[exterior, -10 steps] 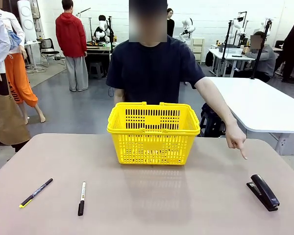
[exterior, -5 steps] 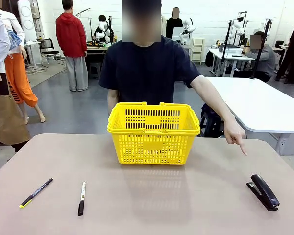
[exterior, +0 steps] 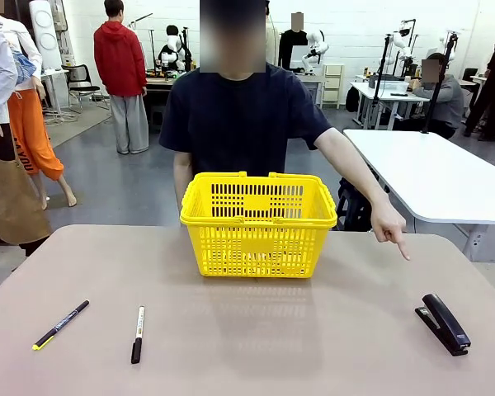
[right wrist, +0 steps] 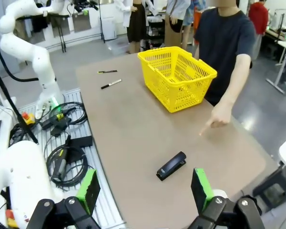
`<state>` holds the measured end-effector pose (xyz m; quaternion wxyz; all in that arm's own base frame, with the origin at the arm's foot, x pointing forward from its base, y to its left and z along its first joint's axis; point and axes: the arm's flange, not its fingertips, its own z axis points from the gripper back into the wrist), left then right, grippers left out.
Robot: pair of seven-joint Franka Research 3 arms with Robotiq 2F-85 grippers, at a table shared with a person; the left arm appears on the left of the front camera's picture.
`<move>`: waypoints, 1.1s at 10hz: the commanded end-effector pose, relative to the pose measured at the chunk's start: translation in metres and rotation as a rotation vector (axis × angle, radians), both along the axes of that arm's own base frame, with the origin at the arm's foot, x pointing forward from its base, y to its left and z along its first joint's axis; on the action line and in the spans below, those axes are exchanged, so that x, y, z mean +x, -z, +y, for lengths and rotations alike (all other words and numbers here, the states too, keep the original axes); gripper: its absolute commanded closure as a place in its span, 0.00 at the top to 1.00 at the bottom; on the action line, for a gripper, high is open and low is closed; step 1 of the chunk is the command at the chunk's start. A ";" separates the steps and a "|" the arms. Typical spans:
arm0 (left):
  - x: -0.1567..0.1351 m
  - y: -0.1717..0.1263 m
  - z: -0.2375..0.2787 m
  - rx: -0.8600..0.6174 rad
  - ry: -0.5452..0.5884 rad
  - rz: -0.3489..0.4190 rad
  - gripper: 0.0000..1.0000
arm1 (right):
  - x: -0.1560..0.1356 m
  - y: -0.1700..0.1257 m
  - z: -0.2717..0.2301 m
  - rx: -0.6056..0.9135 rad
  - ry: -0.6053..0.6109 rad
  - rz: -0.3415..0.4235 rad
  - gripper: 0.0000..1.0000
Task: Place the items the person wants into the basket.
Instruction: Pick up the item the person points to and place it in the Market Basket.
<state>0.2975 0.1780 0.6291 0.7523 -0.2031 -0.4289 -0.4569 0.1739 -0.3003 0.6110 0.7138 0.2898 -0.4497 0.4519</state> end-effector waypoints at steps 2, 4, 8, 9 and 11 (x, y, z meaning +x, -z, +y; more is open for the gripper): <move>0.000 0.000 0.001 -0.009 0.017 -0.021 1.00 | 0.004 -0.002 -0.006 -0.003 -0.026 -0.007 1.00; 0.000 0.000 0.001 -0.009 0.017 -0.021 1.00 | 0.004 -0.002 -0.006 -0.003 -0.026 -0.007 1.00; 0.000 0.000 0.001 -0.009 0.017 -0.021 1.00 | 0.004 -0.002 -0.006 -0.003 -0.026 -0.007 1.00; 0.000 0.000 0.001 -0.009 0.017 -0.021 1.00 | 0.004 -0.002 -0.006 -0.003 -0.026 -0.007 1.00; 0.000 0.000 0.001 -0.009 0.017 -0.021 1.00 | 0.004 -0.002 -0.006 -0.003 -0.026 -0.007 1.00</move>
